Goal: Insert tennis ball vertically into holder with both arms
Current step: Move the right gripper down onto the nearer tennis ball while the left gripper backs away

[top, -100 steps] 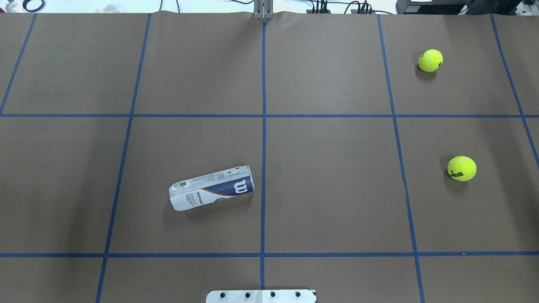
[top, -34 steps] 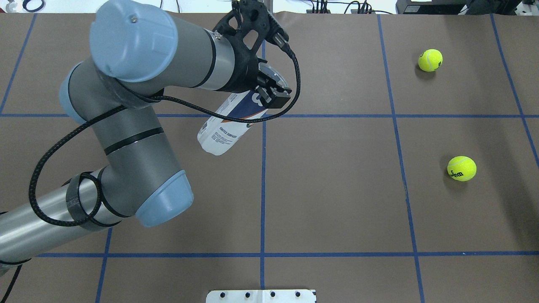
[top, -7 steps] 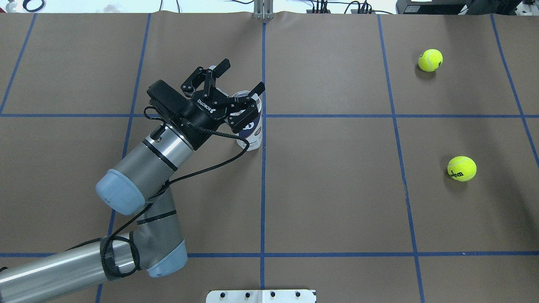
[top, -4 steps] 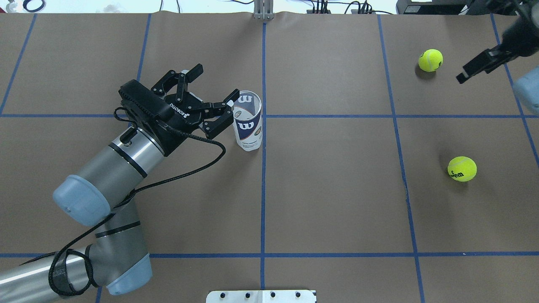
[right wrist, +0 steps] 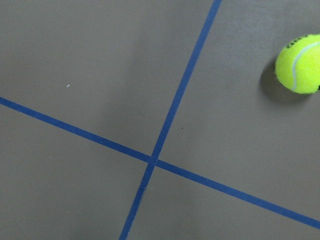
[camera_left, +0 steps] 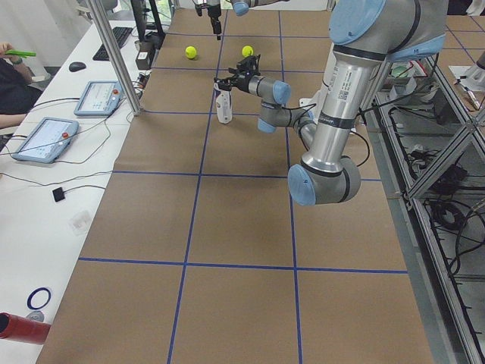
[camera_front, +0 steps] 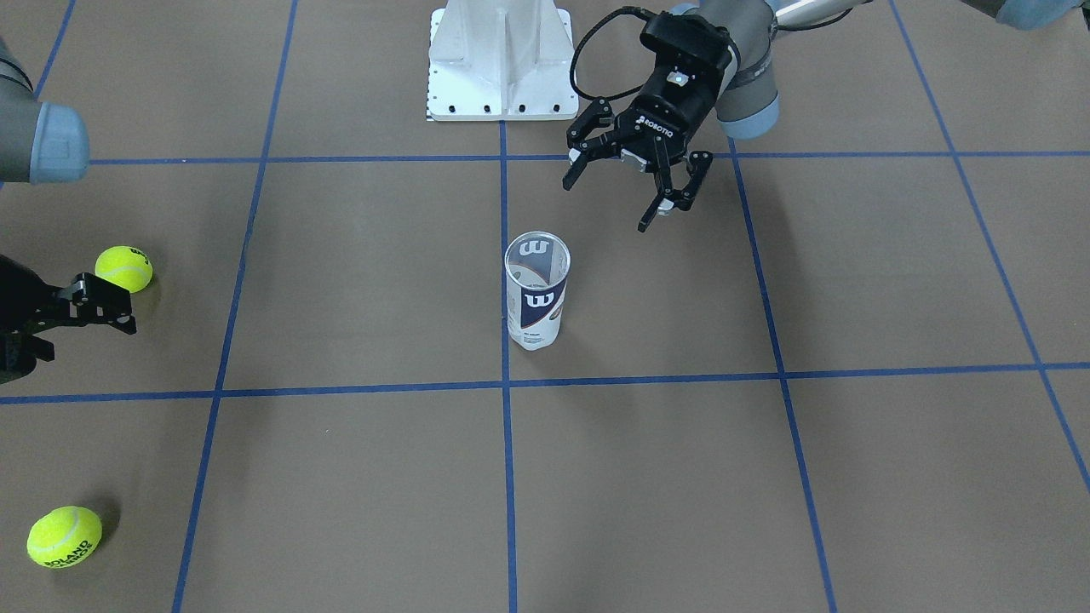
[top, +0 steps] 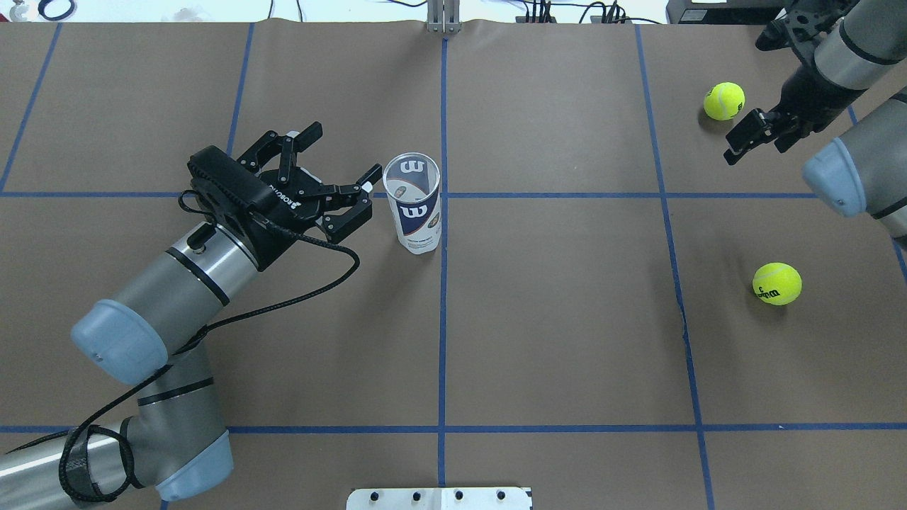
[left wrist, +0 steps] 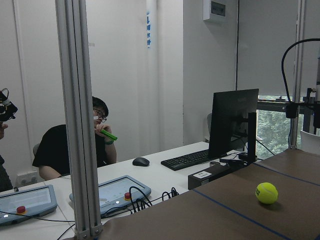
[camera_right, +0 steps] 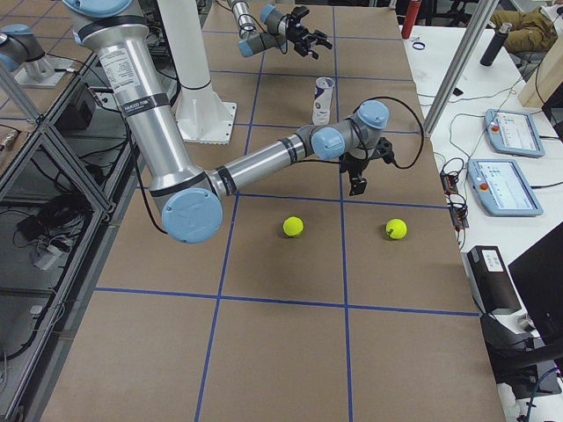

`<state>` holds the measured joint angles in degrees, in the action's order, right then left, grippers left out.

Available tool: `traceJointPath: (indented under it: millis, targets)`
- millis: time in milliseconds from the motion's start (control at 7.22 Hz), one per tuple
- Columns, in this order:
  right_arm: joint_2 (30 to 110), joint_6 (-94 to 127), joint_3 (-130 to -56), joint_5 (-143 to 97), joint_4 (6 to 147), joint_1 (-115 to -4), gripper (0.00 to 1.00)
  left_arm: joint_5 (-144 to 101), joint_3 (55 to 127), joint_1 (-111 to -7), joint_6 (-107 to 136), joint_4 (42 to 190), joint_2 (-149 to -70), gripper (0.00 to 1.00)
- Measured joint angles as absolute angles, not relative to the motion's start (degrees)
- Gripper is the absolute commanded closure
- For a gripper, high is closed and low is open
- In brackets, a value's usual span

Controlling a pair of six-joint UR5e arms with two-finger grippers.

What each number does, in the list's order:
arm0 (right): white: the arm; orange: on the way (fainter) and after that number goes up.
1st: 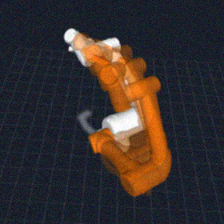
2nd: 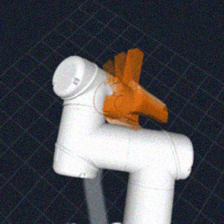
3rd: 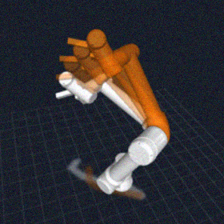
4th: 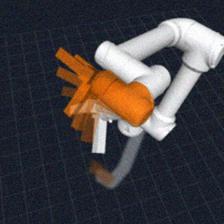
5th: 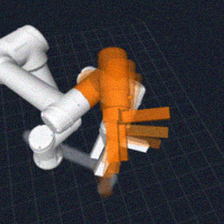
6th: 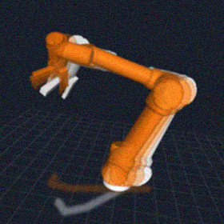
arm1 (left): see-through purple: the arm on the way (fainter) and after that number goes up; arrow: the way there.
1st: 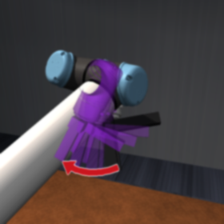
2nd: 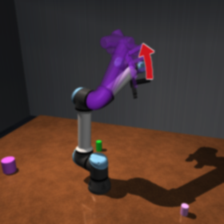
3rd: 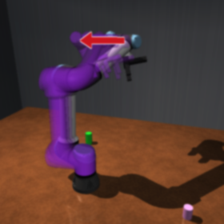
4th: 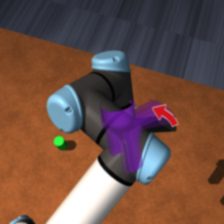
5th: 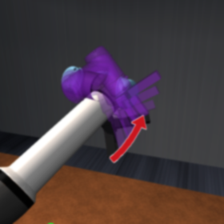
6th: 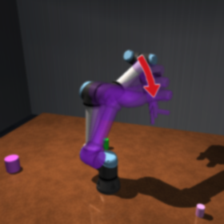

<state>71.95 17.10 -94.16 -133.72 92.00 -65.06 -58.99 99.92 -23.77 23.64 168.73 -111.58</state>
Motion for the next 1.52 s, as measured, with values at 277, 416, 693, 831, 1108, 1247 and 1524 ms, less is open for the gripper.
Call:
traceJointPath:
  millis: [277, 416, 693, 831, 1108, 1247, 1524]
  targets:
    - [78.0, 18.4, -95.9, -132.3, 89.1, -64.3, 0.01, -59.8, 99.9, -23.7, 23.6, 168.7, -110.3, 0.0]
    - [79.1, 18.7, -96.0, -132.3, 88.5, -63.4, 0.01, -60.0, 99.9, -23.7, 23.6, 168.7, -110.1, 0.01]
    - [80.5, 18.9, -96.0, -132.8, 88.7, -60.9, 0.01, -60.5, 99.8, -23.7, 23.6, 168.7, -109.9, 0.0]
    - [81.3, 18.9, -95.9, -132.9, 88.8, -59.7, 0.01, -60.7, 99.7, -23.7, 23.6, 168.7, -109.9, 0.0]
    - [83.2, 18.9, -95.9, -133.0, 88.9, -57.9, 0.01, -61.0, 99.5, -23.7, 23.6, 168.7, -109.9, 0.0]
    - [83.8, 18.9, -96.0, -133.0, 88.9, -57.1, 0.01, -61.1, 99.4, -23.7, 23.6, 168.7, -109.9, 0.0]
    - [84.3, 18.9, -95.9, -133.0, 88.9, -55.9, 0.12, -61.2, 99.3, -23.6, 23.6, 168.7, -109.9, 0.0]
